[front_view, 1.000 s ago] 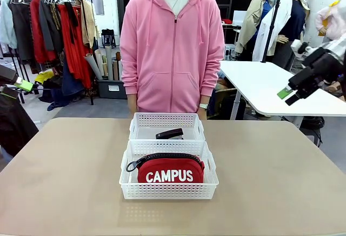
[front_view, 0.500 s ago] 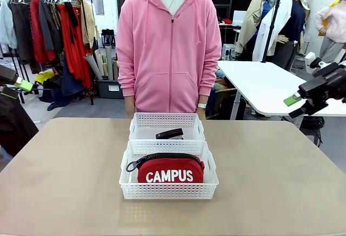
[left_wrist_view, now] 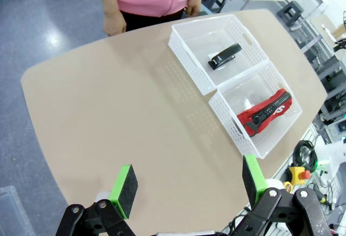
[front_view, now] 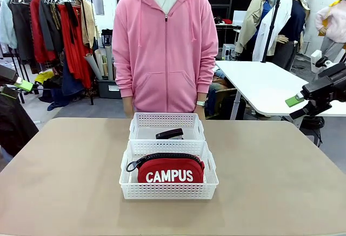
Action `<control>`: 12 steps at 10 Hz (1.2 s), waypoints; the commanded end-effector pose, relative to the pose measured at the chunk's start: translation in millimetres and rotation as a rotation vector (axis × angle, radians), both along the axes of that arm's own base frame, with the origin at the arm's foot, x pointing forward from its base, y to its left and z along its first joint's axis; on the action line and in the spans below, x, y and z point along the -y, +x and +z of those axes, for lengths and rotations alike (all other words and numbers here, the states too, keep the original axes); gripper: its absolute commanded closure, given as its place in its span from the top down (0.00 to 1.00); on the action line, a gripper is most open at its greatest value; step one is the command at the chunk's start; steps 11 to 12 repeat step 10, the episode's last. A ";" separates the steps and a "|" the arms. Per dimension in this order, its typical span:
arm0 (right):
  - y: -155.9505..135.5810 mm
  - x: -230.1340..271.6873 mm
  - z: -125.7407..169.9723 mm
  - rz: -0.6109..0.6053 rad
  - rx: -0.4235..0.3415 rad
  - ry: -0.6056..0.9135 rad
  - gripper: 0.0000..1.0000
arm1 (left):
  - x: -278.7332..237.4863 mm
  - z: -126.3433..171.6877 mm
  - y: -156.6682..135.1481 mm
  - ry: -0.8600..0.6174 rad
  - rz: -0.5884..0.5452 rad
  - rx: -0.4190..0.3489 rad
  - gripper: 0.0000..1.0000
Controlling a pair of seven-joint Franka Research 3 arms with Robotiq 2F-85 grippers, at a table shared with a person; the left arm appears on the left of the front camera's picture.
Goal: Distribute items into two baskets.
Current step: Place the picked Stapler into the Organizing basket as instructed by the person.
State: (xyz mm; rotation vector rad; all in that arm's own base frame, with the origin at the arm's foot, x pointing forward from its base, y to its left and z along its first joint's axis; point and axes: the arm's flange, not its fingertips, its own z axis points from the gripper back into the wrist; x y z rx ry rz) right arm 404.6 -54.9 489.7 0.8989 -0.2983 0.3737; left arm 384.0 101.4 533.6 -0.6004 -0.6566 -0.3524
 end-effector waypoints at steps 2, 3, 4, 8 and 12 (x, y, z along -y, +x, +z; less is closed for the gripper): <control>-7.2 -13.9 1.3 -0.010 0.038 -0.023 1.00 | 0.3 0.3 -1.1 -0.011 0.005 -0.004 1.00; -5.3 -15.9 4.4 0.015 0.071 -0.023 1.00 | 0.3 0.3 -1.1 -0.011 0.005 -0.004 1.00; -5.1 -7.9 3.5 0.005 0.019 -0.013 1.00 | 0.3 0.3 -1.1 -0.011 0.005 -0.004 1.00; -5.1 -7.9 3.5 0.005 0.019 -0.013 1.00 | 0.3 0.3 -1.1 -0.011 0.005 -0.004 1.00; -5.1 -7.9 3.5 0.005 0.019 -0.013 1.00 | 0.3 0.3 -1.1 -0.011 0.005 -0.004 1.00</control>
